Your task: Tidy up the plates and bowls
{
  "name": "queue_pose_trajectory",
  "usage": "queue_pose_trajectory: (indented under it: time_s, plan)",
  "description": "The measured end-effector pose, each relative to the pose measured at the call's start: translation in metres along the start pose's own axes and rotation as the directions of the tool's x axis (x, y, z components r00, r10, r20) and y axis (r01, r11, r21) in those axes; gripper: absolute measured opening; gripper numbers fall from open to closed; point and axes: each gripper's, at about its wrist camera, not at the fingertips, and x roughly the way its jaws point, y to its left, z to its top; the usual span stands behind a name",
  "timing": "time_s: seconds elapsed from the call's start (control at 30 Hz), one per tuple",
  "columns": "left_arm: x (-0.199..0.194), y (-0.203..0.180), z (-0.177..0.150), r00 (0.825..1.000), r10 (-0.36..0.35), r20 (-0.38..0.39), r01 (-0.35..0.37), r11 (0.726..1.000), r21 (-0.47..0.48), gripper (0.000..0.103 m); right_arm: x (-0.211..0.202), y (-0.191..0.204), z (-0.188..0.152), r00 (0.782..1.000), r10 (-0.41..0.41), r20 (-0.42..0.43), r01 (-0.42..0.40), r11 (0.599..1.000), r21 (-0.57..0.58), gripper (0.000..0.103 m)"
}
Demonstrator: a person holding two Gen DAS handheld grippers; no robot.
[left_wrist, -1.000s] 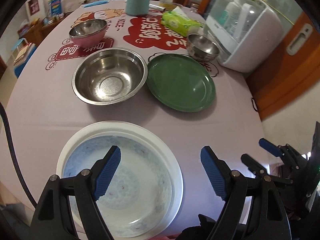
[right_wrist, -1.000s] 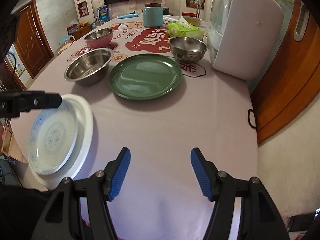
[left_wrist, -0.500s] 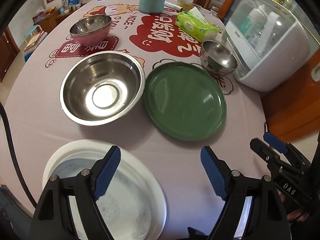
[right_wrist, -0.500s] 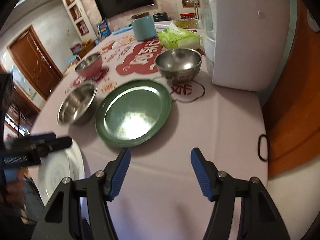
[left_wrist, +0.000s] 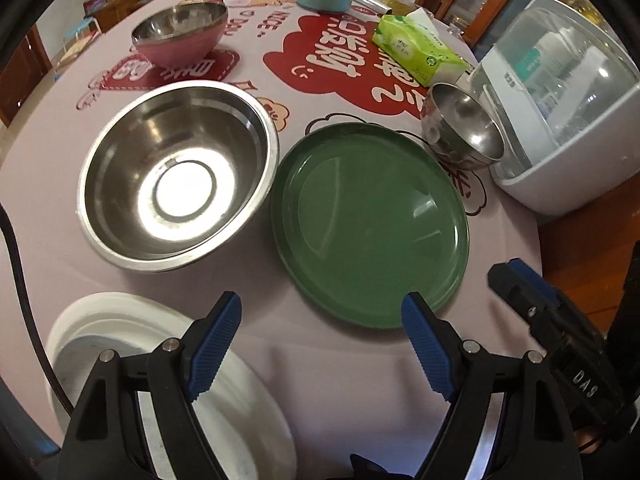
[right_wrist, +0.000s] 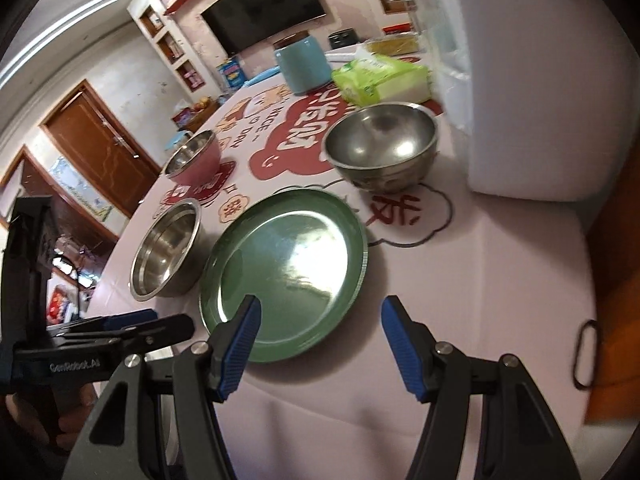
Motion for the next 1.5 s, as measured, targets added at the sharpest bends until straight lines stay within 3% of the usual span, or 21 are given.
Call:
queue_pose_trajectory:
  time_s: [0.33,0.53,1.07,1.2,1.4,1.5]
  plan:
    - [0.032,0.001,0.003,0.999,-0.039,-0.035,0.037,0.997,-0.061,0.081,0.023,-0.008,0.001,0.999,0.041,-0.01,-0.041,0.999,-0.001,0.063]
    - [0.039,0.003,0.009,0.999,-0.037,-0.011,0.036,0.997,-0.063,0.08,0.029,-0.014,-0.001,0.998,0.066,-0.009,-0.066,0.998,0.016,0.062]
    - [0.049,0.002,0.02,0.999,-0.02,0.05,0.022,0.999,-0.03,0.06,0.042,-0.028,-0.006,0.996,0.091,-0.021,-0.089,0.992,0.085,0.032]
    - [0.052,0.007,0.023,0.998,-0.012,0.067,0.014,0.999,-0.035,0.051,0.042,-0.031,-0.006,0.994,0.103,-0.022,-0.1,0.99,0.099,0.029]
    - [0.053,0.01,0.025,0.997,-0.016,0.078,0.019,0.999,-0.027,0.05,0.043,-0.033,-0.006,0.994,0.109,-0.018,-0.106,0.988,0.11,0.027]
    - [0.054,0.008,0.026,0.996,-0.003,0.085,0.004,1.0,-0.013,0.048,0.043,-0.036,-0.007,0.995,0.094,-0.019,-0.091,0.989,0.118,0.018]
